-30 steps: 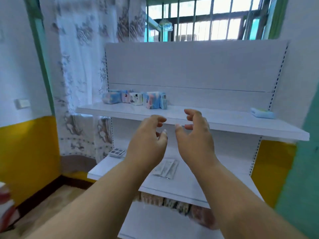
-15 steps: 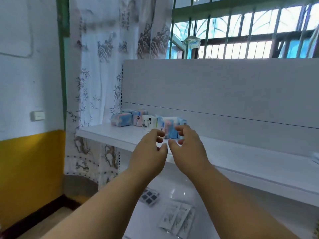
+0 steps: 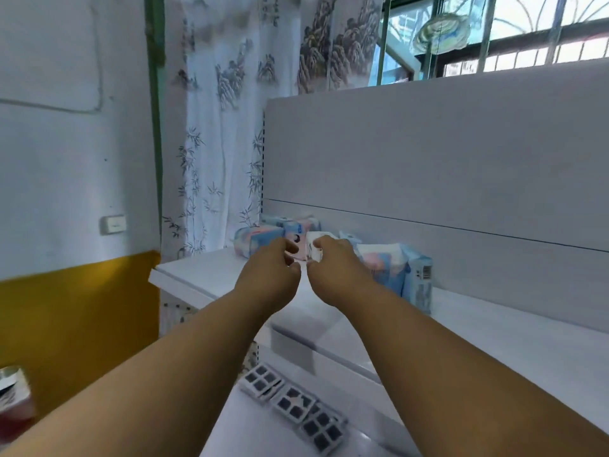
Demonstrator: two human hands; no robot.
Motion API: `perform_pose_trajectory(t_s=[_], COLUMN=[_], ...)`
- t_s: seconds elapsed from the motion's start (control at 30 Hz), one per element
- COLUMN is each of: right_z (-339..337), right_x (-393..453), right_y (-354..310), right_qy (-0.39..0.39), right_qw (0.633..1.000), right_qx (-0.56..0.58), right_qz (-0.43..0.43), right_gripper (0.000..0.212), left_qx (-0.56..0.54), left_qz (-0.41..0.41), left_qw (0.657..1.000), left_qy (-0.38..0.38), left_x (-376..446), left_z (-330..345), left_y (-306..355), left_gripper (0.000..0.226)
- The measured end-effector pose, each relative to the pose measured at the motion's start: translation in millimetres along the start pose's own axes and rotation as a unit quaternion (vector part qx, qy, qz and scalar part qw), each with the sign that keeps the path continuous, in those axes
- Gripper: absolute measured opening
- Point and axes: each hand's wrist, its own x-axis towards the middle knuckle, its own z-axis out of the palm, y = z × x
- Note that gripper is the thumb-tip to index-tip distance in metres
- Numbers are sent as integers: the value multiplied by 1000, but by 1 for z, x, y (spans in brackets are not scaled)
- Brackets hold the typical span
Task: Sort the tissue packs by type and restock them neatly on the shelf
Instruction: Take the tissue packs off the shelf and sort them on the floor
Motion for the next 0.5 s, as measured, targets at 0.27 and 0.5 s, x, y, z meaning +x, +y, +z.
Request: perform_pose_trajectory(t_s=[0.27, 0.5], right_z=[48, 86], right_x=[114, 191], right_y=[-7, -19], right_qy=[7, 12], right_qw=[990, 982], right_qx=[-141, -190], right_qz=[26, -1], right_gripper=[51, 44], left_qx=[71, 314], left_qz=[42, 60], left_qw=[995, 947], left_qy=[-62, -4], left_x=[138, 229], left_z=[28, 21], left_y=[-58, -105], left_gripper=[35, 65])
